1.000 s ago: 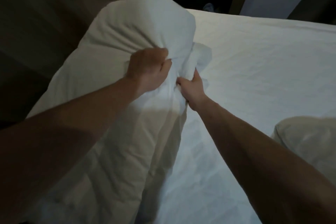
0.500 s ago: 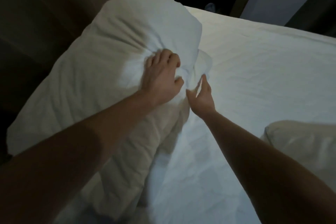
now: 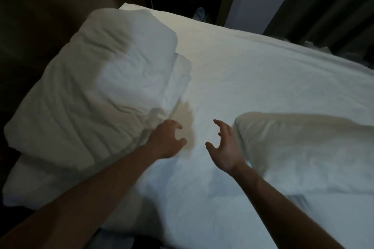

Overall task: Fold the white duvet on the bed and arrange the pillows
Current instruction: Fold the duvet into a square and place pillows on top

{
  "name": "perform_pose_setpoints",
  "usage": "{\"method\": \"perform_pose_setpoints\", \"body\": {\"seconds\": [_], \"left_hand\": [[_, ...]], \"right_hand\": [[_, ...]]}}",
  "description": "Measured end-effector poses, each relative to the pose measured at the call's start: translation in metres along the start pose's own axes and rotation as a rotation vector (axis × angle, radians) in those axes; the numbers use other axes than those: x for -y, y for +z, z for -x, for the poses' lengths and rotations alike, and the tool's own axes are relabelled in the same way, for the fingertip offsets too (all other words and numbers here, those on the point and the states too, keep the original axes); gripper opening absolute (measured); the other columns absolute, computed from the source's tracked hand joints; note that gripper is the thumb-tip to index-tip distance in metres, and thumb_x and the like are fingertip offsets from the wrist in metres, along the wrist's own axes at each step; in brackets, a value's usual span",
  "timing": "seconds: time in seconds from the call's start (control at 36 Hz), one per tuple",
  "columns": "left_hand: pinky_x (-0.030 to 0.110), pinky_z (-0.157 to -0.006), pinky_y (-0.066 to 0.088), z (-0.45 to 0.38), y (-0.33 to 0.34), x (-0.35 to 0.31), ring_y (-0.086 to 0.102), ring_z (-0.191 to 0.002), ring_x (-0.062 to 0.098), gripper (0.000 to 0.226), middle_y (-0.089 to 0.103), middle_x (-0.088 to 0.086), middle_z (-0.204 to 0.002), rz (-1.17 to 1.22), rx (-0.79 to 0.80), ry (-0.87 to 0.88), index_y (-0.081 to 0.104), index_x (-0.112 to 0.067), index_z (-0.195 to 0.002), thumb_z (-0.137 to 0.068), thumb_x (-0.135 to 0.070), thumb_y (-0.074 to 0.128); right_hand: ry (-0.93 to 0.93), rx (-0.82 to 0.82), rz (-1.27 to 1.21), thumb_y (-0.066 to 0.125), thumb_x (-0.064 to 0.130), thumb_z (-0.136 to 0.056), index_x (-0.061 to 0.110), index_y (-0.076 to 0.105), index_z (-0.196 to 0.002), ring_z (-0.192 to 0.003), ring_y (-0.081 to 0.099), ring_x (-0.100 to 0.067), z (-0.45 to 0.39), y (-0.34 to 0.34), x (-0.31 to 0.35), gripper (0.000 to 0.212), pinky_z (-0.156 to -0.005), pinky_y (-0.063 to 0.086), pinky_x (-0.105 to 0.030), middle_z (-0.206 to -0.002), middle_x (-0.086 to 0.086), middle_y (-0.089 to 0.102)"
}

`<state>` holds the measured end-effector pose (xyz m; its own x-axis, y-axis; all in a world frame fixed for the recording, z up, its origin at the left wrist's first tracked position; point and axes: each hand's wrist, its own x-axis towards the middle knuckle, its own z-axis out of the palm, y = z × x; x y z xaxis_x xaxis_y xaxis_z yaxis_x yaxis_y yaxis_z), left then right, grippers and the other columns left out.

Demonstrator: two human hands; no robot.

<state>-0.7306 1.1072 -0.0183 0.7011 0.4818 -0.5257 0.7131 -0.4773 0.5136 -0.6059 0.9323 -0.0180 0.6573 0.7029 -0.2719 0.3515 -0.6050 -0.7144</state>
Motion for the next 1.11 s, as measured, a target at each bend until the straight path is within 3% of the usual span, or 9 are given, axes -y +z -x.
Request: {"method": "perform_pose_setpoints", "body": {"seconds": [0.28, 0.47, 0.53, 0.58, 0.64, 0.72, 0.81, 0.92, 1.11], "left_hand": [[0.041, -0.084, 0.054, 0.046, 0.140, -0.178, 0.066, -0.098, 0.025, 0.063, 0.068, 0.007, -0.109, 0.534, 0.269, -0.192, 0.068, -0.014, -0.109, -0.078, -0.068, 0.058], [0.033, -0.066, 0.060, 0.044, 0.226, -0.247, 0.065, -0.087, 0.020, 0.082, 0.062, 0.004, -0.113, 0.785, 0.254, -0.551, 0.056, -0.021, -0.119, -0.064, -0.081, 0.066], [0.034, -0.065, 0.057, 0.041, 0.239, -0.261, 0.067, -0.081, 0.027, 0.076, 0.063, 0.013, -0.112, 0.791, 0.160, -0.546, 0.055, -0.008, -0.127, -0.077, -0.063, 0.070], [0.040, -0.089, 0.055, 0.039, 0.242, -0.274, 0.063, -0.109, 0.035, 0.078, 0.055, 0.020, -0.134, 0.751, 0.018, -0.504, 0.041, -0.002, -0.143, -0.084, -0.043, 0.069], [0.041, -0.100, 0.049, 0.047, 0.233, -0.290, 0.054, -0.123, 0.037, 0.077, 0.048, 0.021, -0.143, 0.754, -0.066, -0.457, 0.034, -0.003, -0.148, -0.084, -0.030, 0.067], [0.034, -0.089, 0.051, 0.075, 0.220, -0.311, 0.060, -0.108, 0.032, 0.057, 0.061, 0.018, -0.125, 0.733, -0.107, -0.322, 0.053, -0.008, -0.128, -0.077, -0.029, 0.071], [0.028, -0.080, 0.045, 0.123, 0.210, -0.319, 0.059, -0.097, 0.025, 0.047, 0.064, 0.006, -0.108, 0.719, -0.125, -0.201, 0.059, -0.011, -0.111, -0.072, -0.032, 0.073], [0.027, -0.068, 0.040, 0.178, 0.199, -0.305, 0.058, -0.079, 0.019, 0.034, 0.059, -0.005, -0.076, 0.676, -0.179, -0.095, 0.059, -0.014, -0.082, -0.060, -0.038, 0.067], [0.023, -0.068, 0.044, 0.238, 0.153, -0.250, 0.063, -0.080, 0.014, 0.022, 0.066, -0.009, -0.077, 0.581, -0.270, -0.035, 0.064, -0.015, -0.082, -0.070, -0.028, 0.076]], "right_hand": [[0.284, -0.170, -0.056, 0.074, 0.020, -0.082, 0.017, 0.045, -0.139, -0.115, 0.057, -0.026, 0.096, -0.154, -0.132, 0.064, -0.100, 0.049, -0.043, -0.139, -0.009, 0.043], [0.537, -0.226, -0.170, 0.070, 0.017, -0.087, 0.003, 0.047, -0.138, -0.113, 0.058, -0.030, 0.150, -0.227, -0.222, 0.058, -0.094, 0.046, -0.034, -0.131, -0.016, 0.056], [0.574, -0.238, -0.250, 0.073, 0.031, -0.085, 0.006, 0.051, -0.135, -0.105, 0.058, -0.022, 0.162, -0.241, -0.240, 0.060, -0.093, 0.045, -0.034, -0.125, -0.011, 0.061], [0.623, -0.257, -0.366, 0.073, 0.055, -0.079, 0.009, 0.054, -0.128, -0.090, 0.058, -0.018, 0.171, -0.256, -0.254, 0.070, -0.091, 0.049, -0.040, -0.111, -0.007, 0.065], [0.704, -0.290, -0.551, 0.064, 0.055, -0.087, 0.008, 0.052, -0.132, -0.086, 0.058, -0.021, 0.174, -0.270, -0.258, 0.066, -0.087, 0.053, -0.043, -0.097, -0.007, 0.061], [0.813, -0.296, -0.804, 0.053, 0.066, -0.089, 0.015, 0.046, -0.136, -0.110, 0.056, -0.033, 0.179, -0.291, -0.255, 0.070, -0.095, 0.052, -0.049, -0.117, -0.005, 0.047], [0.864, -0.302, -0.972, 0.061, 0.078, -0.073, 0.013, 0.050, -0.125, -0.106, 0.062, -0.033, 0.178, -0.302, -0.248, 0.083, -0.092, 0.055, -0.050, -0.118, -0.009, 0.054], [0.902, -0.360, -1.085, 0.082, 0.045, -0.069, 0.017, 0.058, -0.124, -0.093, 0.068, -0.026, 0.174, -0.295, -0.243, 0.066, -0.071, 0.059, -0.044, -0.111, -0.007, 0.068], [0.738, -0.493, -0.941, 0.056, -0.005, -0.078, 0.004, 0.054, -0.102, -0.054, 0.047, -0.018, 0.184, -0.250, -0.167, 0.025, -0.037, 0.036, -0.016, -0.076, -0.011, 0.053]]}}
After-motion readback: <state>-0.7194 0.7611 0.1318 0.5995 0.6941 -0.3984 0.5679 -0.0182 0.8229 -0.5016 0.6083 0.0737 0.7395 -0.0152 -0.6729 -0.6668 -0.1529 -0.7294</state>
